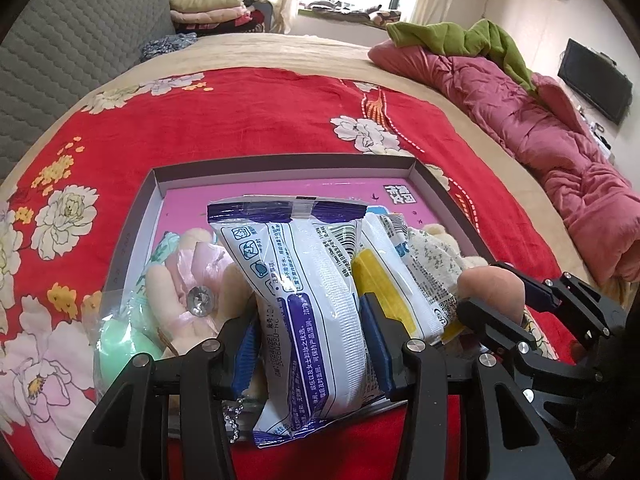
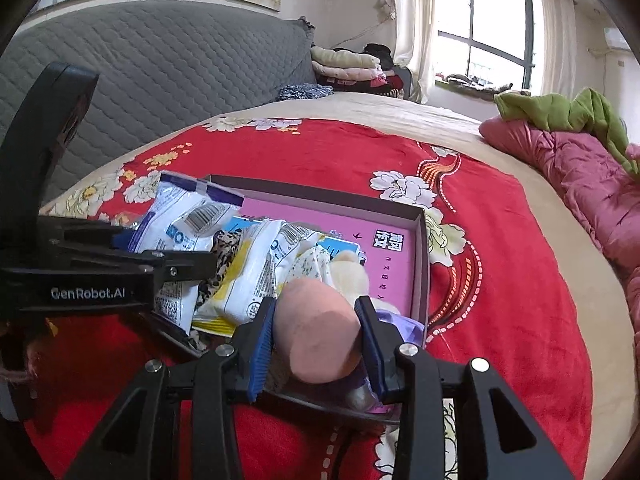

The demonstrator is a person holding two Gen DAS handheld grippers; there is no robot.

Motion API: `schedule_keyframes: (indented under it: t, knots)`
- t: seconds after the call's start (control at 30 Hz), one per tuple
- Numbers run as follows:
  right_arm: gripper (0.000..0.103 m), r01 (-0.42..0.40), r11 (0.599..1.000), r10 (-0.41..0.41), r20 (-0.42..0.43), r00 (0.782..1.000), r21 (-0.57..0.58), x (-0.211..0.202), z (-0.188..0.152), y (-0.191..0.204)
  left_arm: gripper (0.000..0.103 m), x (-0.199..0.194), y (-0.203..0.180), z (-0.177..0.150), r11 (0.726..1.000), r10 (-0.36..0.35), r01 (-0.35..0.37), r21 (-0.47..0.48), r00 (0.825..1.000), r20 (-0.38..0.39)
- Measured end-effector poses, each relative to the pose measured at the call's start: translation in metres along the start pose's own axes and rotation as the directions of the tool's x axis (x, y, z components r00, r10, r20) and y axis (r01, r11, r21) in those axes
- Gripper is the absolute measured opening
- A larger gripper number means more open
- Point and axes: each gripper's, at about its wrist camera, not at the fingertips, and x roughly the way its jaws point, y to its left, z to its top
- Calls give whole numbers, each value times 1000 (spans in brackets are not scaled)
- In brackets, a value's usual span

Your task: Organize soft objects

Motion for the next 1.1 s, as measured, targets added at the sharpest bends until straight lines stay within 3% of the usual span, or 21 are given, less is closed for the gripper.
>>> schedule_keyframes:
  t: [0.3, 0.47, 0.7, 0.97, 1.1]
  knots:
    - [41, 7, 1000, -7, -6, 1000, -16, 0, -3, 3, 50, -1, 1, 0, 1000, -3, 3, -1, 1000, -2]
    - [50, -22, 1000, 22, -10, 1000, 2, -3, -4, 2, 52, -2, 0, 0, 1000, -9, 9, -2, 1000, -5]
    - [61, -19, 1000, 19, 10, 1000, -4, -11, -4, 3, 65, -10, -3, -1, 1000, -23, 23, 8, 1000, 16]
    - [65, -32, 999, 32, 74, 997, 2, -32, 1, 6, 73, -26, 0, 1, 999, -39, 39, 0, 997, 64]
    - [66, 13, 1000, -11, 47, 999, -26, -30, -1, 9, 74, -38, 3, 2, 999, -43, 44, -8, 994, 102]
